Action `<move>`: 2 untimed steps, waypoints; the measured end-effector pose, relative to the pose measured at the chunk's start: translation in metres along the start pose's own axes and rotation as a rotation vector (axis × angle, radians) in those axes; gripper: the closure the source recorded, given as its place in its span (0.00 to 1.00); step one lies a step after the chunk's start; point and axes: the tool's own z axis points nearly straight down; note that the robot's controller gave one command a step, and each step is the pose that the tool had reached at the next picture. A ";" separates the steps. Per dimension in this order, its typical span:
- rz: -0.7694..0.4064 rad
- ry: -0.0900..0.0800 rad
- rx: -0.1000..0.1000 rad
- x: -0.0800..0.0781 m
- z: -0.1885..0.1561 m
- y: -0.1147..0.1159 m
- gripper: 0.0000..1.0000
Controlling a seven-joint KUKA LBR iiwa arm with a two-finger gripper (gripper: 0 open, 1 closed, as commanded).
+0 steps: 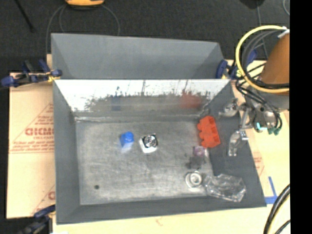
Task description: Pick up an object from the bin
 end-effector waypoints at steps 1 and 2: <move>-0.035 0.006 -0.003 -0.058 0.168 0.050 0.00; -0.289 -0.011 0.003 0.013 0.155 -0.008 0.00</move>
Offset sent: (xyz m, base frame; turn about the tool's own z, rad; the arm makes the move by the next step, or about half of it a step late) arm 0.0594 0.0502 -0.1641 -0.0325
